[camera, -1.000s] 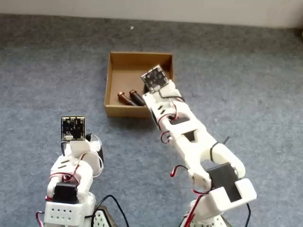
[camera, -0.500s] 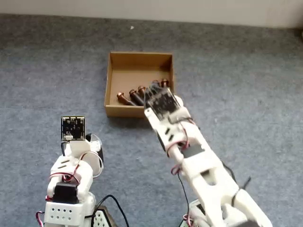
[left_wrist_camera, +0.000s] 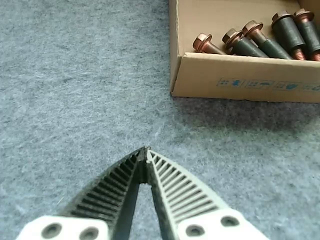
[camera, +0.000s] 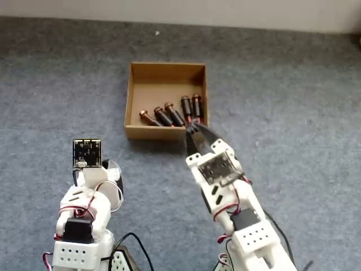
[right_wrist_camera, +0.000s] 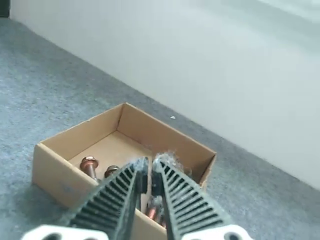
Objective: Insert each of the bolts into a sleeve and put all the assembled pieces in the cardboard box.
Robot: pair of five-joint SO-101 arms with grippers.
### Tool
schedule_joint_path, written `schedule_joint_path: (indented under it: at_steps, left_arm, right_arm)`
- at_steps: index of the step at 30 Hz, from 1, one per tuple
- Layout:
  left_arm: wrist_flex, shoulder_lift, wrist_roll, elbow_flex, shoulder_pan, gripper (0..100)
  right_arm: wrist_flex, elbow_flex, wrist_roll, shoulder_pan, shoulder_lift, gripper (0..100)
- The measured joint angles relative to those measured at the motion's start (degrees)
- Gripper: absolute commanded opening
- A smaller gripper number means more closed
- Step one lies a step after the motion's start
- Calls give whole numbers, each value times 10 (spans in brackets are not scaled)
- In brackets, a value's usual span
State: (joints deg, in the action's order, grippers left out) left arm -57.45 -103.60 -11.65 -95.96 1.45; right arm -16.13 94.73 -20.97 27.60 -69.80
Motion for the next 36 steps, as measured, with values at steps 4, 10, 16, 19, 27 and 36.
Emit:
schedule_joint_path:
  at_steps: [4, 10, 16, 19, 27, 36]
  left_arm:
    - [0, 0, 0, 0, 0, 6]
    - [0, 0, 0, -1, 0, 6]
    - [0, 0, 0, -1, 0, 6]
    - [0, 0, 0, -1, 0, 6]
    - [0, 0, 0, -1, 0, 6]
    - [0, 0, 0, -1, 0, 6]
  right_arm:
    - [-1, 11, 0, -18, -64, 5]
    - [39, 11, 0, -40, -146, 5]
    - [191, 11, 0, -48, -265, 5]
    - [287, 11, 0, -49, -331, 5]
    - [458, 11, 0, -73, -343, 5]
    - [611, 11, 0, -137, -344, 5]
